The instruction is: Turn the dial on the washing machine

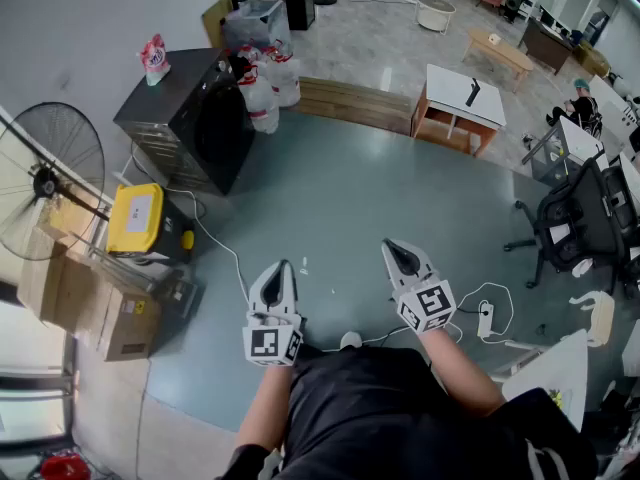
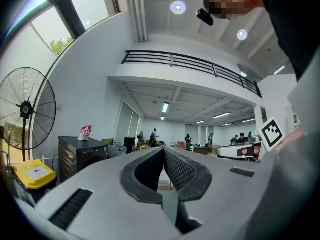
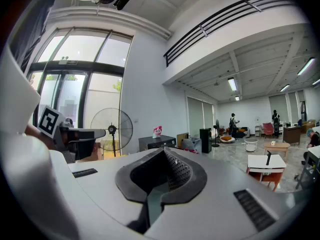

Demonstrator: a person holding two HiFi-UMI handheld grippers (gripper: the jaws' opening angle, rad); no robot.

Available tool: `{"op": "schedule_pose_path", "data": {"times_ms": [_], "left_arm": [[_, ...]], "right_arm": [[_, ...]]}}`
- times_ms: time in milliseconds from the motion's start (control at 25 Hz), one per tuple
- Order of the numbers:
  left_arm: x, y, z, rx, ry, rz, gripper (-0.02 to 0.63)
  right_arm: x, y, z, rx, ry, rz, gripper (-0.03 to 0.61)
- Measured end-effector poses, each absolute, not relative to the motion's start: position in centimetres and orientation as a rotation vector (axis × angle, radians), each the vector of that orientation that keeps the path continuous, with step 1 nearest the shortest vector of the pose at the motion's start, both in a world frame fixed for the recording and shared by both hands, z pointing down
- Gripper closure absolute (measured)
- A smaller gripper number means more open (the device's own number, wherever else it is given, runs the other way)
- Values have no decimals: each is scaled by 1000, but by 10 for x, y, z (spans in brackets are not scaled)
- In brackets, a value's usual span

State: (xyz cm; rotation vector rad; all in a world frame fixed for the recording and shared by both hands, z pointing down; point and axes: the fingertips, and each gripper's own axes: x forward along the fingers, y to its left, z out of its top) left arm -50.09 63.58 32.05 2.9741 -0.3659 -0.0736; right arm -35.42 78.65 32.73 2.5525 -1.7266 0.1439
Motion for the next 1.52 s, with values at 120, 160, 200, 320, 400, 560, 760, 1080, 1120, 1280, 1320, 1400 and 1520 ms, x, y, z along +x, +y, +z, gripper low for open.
{"op": "schedule_pose_path", "data": {"times_ms": [120,160,200,320,400,560,760,1080,1120,1280,1320,1400,1520], "left_arm": [[-499,637,323,2975,-375,-67,612],[-499,636,323,2975,-381,-69,612],[-498,635,323,2975,-387,-71,612],[-497,635,324,2975,-385,-68,612],[-495,636,327,2977,-373,-55,612],[-490,642,327,2968,-337,-57,612],[-484,644,326,2972,-324,-59,609],[-456,644,335,2958,-291,-21,367],[-453,645,335,2956,-288,-19,355],[-437,646,335,2948,-274,-22,330],[-431,645,337,2949,-262,-15,330],[-418,641,346,2952,-224,22,330],[-396,630,364,2932,-173,70,330]], "right_arm": [[-350,792,328,2570,-1716,140,583],[-348,794,328,2580,-1716,137,583],[-346,795,328,2586,-1720,127,583],[-344,796,328,2567,-1736,112,581],[-345,797,330,2560,-1751,137,581],[-341,802,330,2561,-1761,114,581],[-332,806,328,2578,-1723,121,579],[-295,826,341,2691,-1611,197,314],[-290,830,340,2721,-1589,199,311],[-274,833,344,2750,-1564,222,311],[-270,830,345,2746,-1568,228,311],[-264,823,349,2743,-1567,236,313],[-251,813,361,2758,-1544,268,313]]}}
